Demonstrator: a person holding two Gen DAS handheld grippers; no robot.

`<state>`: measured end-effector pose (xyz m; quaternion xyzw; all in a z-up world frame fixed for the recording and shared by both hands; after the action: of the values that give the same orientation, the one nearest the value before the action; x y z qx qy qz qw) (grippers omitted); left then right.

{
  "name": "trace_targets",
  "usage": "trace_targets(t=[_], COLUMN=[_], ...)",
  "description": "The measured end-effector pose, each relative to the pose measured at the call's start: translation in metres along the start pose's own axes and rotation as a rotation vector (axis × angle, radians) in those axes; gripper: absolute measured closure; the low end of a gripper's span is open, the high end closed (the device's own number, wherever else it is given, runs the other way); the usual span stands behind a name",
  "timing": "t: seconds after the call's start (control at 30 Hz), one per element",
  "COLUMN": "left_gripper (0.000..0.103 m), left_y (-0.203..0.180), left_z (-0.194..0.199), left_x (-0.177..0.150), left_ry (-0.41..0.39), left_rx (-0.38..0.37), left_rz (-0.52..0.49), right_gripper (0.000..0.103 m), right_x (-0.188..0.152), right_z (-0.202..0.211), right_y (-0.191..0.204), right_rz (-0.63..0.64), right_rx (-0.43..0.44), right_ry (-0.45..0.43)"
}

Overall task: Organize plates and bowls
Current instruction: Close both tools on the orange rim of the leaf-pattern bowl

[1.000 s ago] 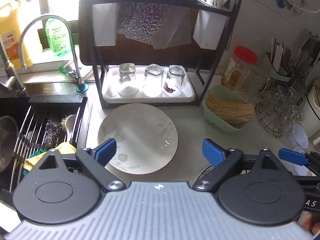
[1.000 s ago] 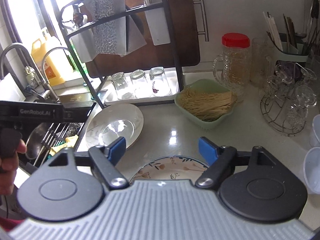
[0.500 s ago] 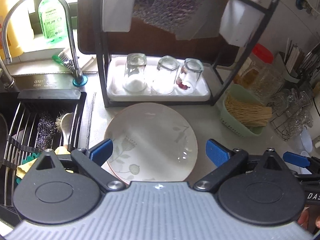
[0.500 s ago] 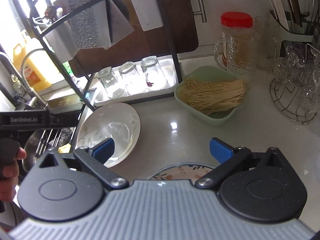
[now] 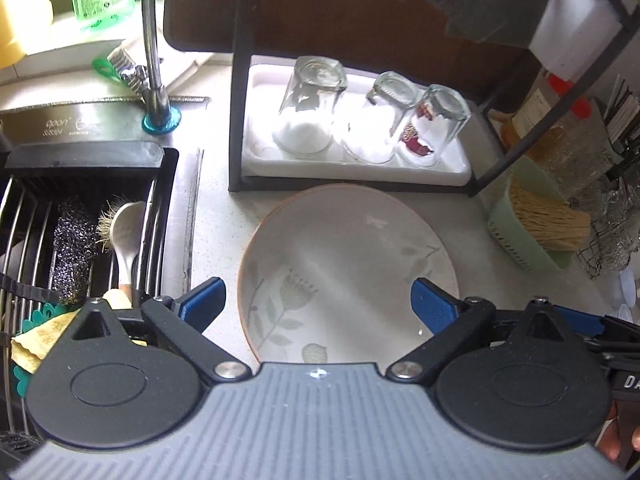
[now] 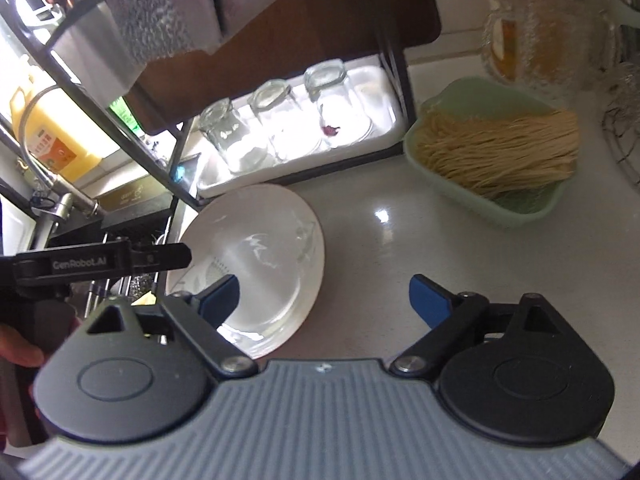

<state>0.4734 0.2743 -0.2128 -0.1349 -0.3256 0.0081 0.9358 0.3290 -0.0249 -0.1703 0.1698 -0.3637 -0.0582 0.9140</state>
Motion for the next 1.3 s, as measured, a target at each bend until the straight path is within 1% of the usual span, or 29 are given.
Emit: trace_targets(t=[0.03,0.13,0.17,0.2,0.27,0.3,0.33,0.37,0.43,0.47,0.57,0.8,0.9,0.97,1.07,1.17,1.3], left_gripper=[0.003,0.003,0.004,0.004,0.011,0.013,0.018,0.022,0.028,0.034,0.042,0.057,0.058,0.058,0.058,0.058,0.058], left_y=[0.004,0.015,0.019,0.022,0.026,0.029,0.031,0.033,0.036,0.038,0.041,0.04,0.036,0.036,0.035,0.041,0.041], left_z=[-0.004,-0.017,-0.02,-0.024,-0.031,-0.035,-0.037,-0.039,-0.044,-0.046,-0.05,-0.056,-0.062,-0.066,-0.067,-0.07,-0.06], left_x=[0.0,0.003,0.004,0.005,0.005,0.006,0.006,0.006,0.006,0.006,0.004,0.005,0.004,0.002,0.001,0.002,0.002], left_ry=[0.01,0.031,0.038,0.044,0.063,0.073,0.078,0.083,0.093,0.099,0.112,0.119,0.118,0.129,0.135,0.166,0.175], left_rx=[-0.003,-0.022,-0.027,-0.032,-0.05,-0.057,-0.063,-0.068,-0.078,-0.081,-0.09,-0.116,-0.109,-0.11,-0.121,-0.149,-0.181], left_rz=[0.003,0.012,0.013,0.014,0.015,0.014,0.013,0.011,0.011,0.015,0.031,0.03,-0.012,-0.004,-0.031,0.034,0.04], right_gripper=[0.026,0.028,0.033,0.036,0.047,0.05,0.056,0.06,0.063,0.067,0.076,0.084,0.084,0.084,0.084,0.084,0.084], right_x=[0.0,0.001,0.002,0.002,0.003,0.003,0.002,0.002,0.001,0.001,-0.001,-0.002,-0.003,-0.004,-0.006,-0.005,-0.004], right_z=[-0.006,-0.024,-0.029,-0.034,-0.043,-0.048,-0.053,-0.057,-0.063,-0.066,-0.073,-0.08,-0.081,-0.082,-0.084,-0.084,-0.078], right_y=[0.002,0.008,0.01,0.012,0.015,0.016,0.017,0.018,0.019,0.02,0.016,0.014,0.013,0.012,0.009,0.004,0.0], right_rz=[0.001,-0.019,-0.024,-0.024,-0.028,-0.036,-0.043,-0.047,-0.034,-0.026,-0.033,-0.027,-0.028,-0.033,-0.058,-0.101,-0.104], right_rx=[0.001,0.002,-0.003,-0.008,-0.015,-0.017,-0.015,-0.015,-0.033,-0.041,-0.077,-0.089,-0.083,-0.075,-0.057,-0.035,0.002], right_ry=[0.015,0.046,0.053,0.058,0.067,0.076,0.088,0.097,0.103,0.107,0.142,0.169,0.176,0.178,0.182,0.196,0.201])
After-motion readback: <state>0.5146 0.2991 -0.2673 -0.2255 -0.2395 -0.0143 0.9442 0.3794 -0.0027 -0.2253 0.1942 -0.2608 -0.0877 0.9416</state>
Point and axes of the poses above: each gripper's, at about its wrist camera, not at the fingertips, and z roughly against the way its jaws point, y to its left, x to its top, the point moved 4 cm from there along -z, roughly the way its jaws point, and after that the axes turned 12 degrees about -y, right-handed, at the moved point
